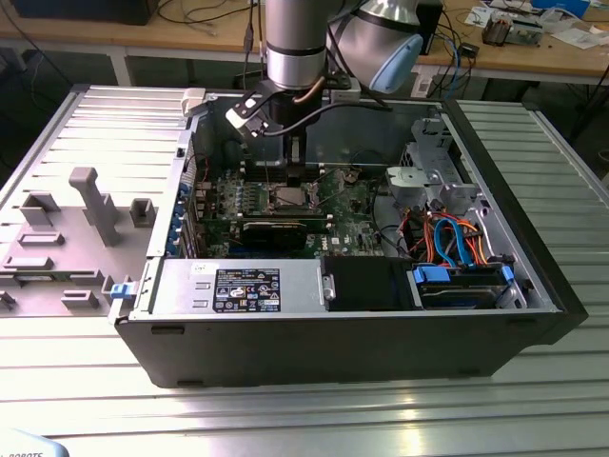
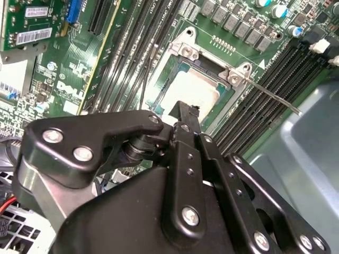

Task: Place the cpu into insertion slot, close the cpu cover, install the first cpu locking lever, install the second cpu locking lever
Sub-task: 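Close the cpu cover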

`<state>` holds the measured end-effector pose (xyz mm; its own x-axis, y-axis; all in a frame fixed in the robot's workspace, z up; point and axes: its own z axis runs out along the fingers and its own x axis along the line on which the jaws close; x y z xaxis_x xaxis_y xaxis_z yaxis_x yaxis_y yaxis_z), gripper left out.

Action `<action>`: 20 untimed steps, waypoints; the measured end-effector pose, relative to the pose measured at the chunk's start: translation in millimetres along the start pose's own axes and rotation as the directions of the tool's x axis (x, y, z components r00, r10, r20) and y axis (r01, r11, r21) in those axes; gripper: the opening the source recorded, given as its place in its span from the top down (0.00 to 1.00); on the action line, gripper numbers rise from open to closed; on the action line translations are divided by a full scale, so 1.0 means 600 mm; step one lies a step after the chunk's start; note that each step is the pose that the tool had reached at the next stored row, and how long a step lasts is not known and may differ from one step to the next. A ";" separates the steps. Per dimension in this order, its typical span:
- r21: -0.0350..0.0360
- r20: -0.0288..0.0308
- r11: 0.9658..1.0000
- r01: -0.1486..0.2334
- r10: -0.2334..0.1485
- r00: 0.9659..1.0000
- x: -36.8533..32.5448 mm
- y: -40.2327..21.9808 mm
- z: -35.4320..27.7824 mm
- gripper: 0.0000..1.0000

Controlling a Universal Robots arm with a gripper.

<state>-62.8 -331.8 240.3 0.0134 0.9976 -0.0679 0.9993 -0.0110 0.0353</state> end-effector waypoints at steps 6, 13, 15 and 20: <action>0.000 0.002 1.000 0.000 0.000 1.000 0.000 0.000 -0.002 0.89; 0.000 0.004 1.000 0.000 0.000 1.000 0.000 0.000 -0.002 0.89; 0.000 0.006 1.000 0.000 0.000 1.000 0.000 0.000 -0.002 0.89; 0.000 0.009 1.000 0.000 0.000 1.000 0.000 0.000 -0.003 0.89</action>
<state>-62.7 -331.7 241.9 0.0133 0.9970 -0.0766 0.9993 -0.0107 0.0353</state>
